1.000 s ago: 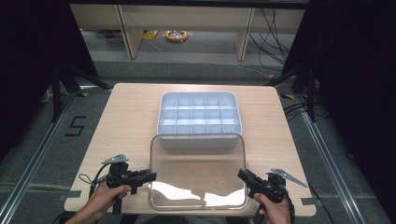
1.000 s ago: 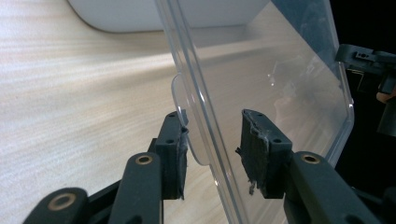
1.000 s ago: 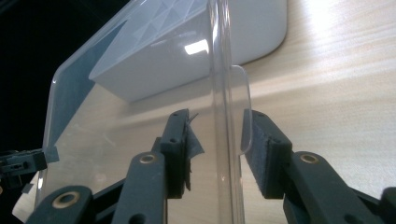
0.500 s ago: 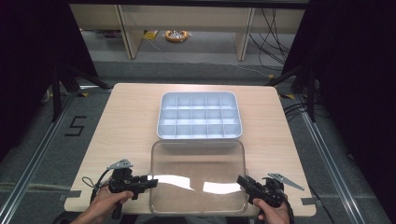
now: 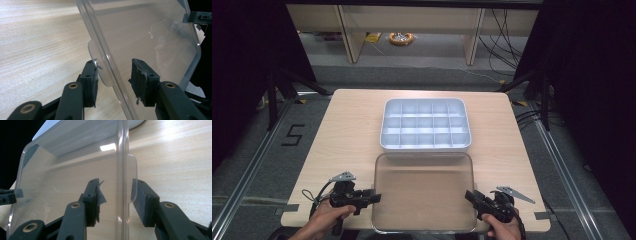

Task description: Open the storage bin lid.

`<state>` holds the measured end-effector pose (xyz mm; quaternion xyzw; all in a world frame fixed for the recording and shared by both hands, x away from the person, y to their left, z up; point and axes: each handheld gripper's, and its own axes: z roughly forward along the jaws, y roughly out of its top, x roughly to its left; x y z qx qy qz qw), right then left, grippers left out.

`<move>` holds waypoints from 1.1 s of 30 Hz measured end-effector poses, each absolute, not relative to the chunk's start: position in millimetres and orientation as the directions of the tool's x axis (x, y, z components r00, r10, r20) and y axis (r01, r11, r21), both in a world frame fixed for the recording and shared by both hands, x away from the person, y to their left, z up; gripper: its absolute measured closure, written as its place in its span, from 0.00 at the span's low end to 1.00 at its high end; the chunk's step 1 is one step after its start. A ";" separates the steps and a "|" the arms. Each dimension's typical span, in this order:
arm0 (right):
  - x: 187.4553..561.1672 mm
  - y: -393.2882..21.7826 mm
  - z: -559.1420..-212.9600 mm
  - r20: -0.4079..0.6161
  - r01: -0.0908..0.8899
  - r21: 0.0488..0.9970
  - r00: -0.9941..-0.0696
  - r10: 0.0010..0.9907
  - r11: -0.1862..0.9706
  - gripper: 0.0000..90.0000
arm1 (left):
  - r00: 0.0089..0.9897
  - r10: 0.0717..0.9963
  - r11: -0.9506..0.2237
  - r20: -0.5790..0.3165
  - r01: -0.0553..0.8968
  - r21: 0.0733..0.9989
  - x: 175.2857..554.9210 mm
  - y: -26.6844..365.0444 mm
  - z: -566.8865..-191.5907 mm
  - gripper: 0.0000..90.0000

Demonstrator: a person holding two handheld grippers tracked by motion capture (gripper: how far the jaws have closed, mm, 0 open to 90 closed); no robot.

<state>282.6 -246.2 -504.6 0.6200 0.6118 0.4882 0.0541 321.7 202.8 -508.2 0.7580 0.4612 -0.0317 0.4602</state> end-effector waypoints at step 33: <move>296.8 -244.2 -514.0 0.452 0.717 0.680 -0.243 0.858 -0.156 0.60 | 0.522 0.688 -0.137 -0.504 0.776 0.616 333.3 203.0 -516.9 0.63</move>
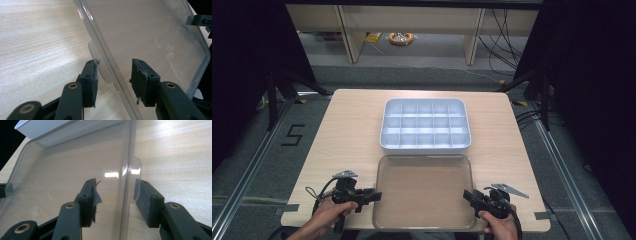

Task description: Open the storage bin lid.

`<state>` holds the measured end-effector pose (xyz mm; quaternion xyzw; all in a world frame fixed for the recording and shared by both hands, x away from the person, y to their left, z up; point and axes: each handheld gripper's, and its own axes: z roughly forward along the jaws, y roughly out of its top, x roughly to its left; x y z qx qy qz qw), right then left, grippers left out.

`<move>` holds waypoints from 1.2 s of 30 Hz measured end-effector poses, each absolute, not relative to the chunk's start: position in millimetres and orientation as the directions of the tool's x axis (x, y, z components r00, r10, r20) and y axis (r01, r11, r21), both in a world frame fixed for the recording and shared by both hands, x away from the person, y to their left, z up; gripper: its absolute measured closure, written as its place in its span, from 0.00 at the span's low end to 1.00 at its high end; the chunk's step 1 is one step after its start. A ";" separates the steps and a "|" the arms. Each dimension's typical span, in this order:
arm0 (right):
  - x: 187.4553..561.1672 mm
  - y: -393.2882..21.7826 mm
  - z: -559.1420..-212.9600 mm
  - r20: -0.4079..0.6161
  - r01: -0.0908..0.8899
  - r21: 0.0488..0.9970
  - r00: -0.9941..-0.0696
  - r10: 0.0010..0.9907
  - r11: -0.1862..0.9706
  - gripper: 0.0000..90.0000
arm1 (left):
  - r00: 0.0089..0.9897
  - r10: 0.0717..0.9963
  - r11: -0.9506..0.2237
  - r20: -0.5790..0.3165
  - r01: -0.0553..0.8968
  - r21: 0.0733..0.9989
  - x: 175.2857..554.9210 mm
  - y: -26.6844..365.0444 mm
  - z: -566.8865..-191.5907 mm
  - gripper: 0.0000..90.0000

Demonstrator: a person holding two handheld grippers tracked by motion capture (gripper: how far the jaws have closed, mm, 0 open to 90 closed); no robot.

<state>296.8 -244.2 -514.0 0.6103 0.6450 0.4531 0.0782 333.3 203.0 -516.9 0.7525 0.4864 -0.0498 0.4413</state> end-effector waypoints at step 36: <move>299.8 -253.3 -506.2 0.453 0.677 0.702 -0.185 0.872 -0.220 0.54 | 0.528 0.750 -0.156 -0.398 0.726 0.670 333.2 210.5 -506.5 0.37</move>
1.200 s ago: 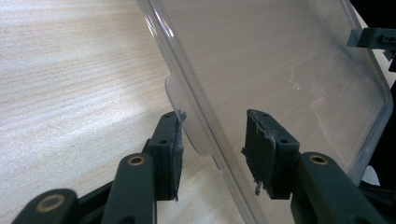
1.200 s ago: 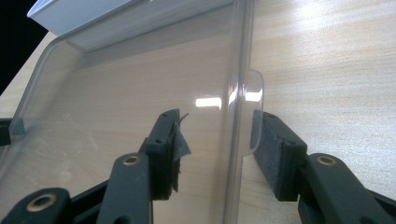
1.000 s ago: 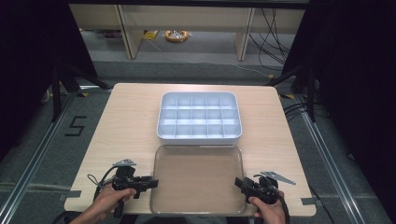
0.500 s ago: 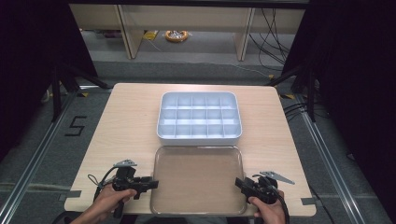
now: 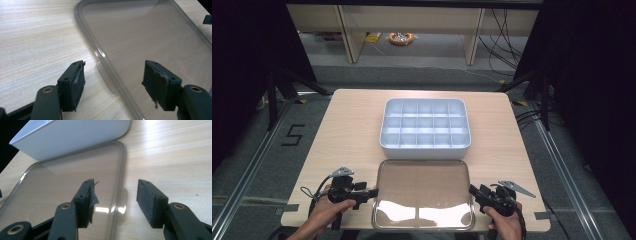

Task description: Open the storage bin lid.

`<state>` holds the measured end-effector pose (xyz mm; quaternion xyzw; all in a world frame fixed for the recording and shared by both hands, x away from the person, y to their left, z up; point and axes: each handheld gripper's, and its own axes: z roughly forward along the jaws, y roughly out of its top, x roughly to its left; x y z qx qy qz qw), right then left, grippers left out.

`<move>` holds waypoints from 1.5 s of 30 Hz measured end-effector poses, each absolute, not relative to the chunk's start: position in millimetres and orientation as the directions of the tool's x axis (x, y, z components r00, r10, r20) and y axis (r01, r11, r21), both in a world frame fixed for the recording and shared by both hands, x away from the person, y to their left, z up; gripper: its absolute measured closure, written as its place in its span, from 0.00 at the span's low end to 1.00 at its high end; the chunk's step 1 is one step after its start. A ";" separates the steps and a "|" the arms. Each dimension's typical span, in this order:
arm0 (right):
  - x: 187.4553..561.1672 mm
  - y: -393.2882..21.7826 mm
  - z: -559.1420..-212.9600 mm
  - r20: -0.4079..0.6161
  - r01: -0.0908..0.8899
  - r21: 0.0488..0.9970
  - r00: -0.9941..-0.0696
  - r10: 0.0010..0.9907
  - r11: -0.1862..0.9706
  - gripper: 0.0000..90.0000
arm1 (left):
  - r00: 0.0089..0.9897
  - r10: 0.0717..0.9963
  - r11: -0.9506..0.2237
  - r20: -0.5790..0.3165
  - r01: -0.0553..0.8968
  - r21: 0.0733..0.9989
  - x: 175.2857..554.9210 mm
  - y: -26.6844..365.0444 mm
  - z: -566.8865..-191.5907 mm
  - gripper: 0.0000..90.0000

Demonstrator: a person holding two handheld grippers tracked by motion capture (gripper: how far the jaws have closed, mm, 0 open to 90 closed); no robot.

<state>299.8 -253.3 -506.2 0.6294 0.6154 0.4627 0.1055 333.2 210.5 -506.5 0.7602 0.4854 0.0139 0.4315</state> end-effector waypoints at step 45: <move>285.0 -243.5 -485.0 0.332 0.584 0.805 -0.292 0.897 -0.107 0.32 | 0.585 0.702 -0.134 -0.407 0.669 0.731 318.9 207.4 -499.6 0.25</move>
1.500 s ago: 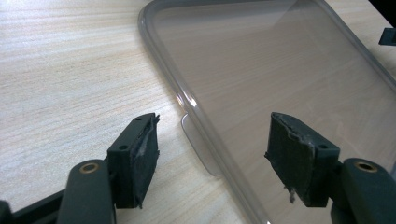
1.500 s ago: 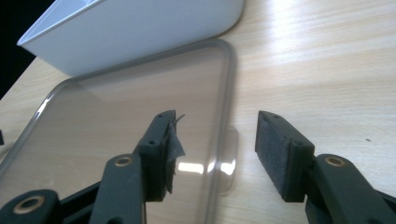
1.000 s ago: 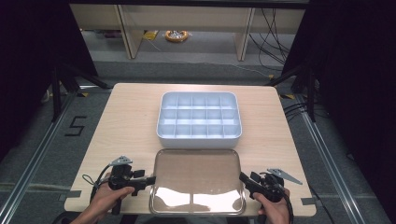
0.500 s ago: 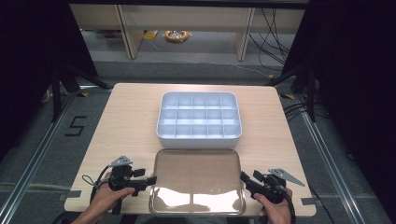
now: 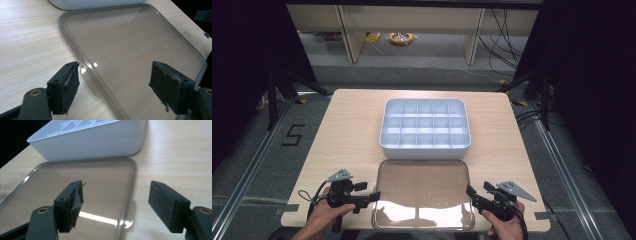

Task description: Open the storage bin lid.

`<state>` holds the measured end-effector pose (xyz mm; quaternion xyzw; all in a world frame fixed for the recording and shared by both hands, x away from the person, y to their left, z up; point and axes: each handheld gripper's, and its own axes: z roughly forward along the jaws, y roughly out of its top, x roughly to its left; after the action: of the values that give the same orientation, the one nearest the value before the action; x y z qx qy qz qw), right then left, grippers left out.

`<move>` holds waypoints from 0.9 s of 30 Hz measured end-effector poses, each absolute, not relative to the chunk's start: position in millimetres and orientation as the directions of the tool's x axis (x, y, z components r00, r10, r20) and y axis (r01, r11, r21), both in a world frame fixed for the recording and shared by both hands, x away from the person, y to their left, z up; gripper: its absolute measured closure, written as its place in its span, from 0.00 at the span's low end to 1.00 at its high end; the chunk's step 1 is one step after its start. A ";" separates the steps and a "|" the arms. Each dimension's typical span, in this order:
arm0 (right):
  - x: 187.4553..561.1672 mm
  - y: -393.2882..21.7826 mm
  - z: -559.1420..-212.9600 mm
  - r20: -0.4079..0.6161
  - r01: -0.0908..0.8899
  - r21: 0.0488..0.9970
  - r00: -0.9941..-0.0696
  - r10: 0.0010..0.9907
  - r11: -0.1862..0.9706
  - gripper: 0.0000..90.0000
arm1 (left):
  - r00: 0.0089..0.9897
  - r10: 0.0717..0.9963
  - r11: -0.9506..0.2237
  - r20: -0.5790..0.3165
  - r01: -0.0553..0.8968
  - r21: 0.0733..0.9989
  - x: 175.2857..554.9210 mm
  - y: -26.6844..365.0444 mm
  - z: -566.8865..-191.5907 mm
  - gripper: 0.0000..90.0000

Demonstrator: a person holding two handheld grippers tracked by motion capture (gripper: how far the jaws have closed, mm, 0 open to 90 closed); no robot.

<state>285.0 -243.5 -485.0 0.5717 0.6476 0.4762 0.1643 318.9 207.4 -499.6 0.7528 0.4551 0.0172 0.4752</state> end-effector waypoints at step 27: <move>241.9 -243.6 -487.5 0.309 0.604 0.795 -0.335 0.890 -0.049 0.23 | 0.595 0.679 -0.120 -0.431 0.669 0.734 289.0 214.7 -500.4 0.24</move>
<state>241.9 -243.6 -487.5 0.5558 0.6723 0.4642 0.1539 289.0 214.7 -500.4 0.7484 0.4501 0.0053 0.4871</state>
